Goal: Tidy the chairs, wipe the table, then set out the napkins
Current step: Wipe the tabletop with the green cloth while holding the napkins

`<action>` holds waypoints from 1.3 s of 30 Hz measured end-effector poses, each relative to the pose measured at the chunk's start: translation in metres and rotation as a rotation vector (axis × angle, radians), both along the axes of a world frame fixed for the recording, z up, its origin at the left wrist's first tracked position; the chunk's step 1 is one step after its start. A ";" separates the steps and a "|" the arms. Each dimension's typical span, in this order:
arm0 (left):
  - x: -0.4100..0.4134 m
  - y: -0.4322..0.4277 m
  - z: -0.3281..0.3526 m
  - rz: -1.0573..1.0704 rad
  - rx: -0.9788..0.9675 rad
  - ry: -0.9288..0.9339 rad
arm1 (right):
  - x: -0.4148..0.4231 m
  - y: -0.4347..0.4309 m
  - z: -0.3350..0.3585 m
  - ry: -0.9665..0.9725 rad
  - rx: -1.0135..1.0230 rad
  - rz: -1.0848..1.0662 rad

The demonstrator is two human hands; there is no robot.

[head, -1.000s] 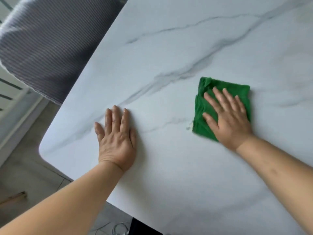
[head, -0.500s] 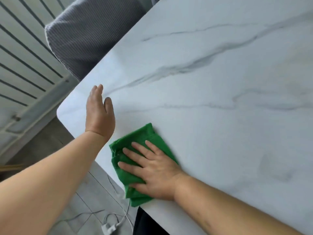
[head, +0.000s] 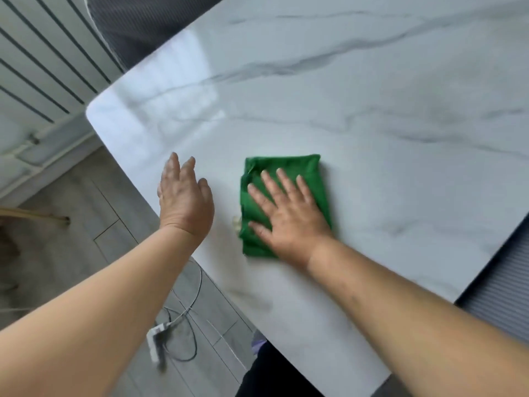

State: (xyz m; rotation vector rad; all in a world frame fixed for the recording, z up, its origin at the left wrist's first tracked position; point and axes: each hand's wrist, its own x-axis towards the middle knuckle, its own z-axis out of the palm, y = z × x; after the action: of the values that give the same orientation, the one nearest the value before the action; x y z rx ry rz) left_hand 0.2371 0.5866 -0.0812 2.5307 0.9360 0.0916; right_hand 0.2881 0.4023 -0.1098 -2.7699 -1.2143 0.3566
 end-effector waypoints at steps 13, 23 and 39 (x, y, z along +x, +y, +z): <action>-0.052 0.014 -0.001 0.040 -0.019 0.013 | 0.061 -0.051 0.001 -0.085 -0.052 -0.503; -0.066 -0.019 0.005 0.040 -0.039 0.000 | -0.096 0.010 0.009 0.065 -0.016 0.354; -0.058 -0.197 -0.020 0.170 -0.085 0.067 | -0.073 -0.191 0.019 0.135 -0.170 0.780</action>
State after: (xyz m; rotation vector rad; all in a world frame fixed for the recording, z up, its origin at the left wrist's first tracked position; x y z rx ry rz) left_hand 0.1787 0.3899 -0.1009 2.3863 1.1553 0.0183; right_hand 0.2152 0.2109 -0.0908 -2.2066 -2.2644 0.7085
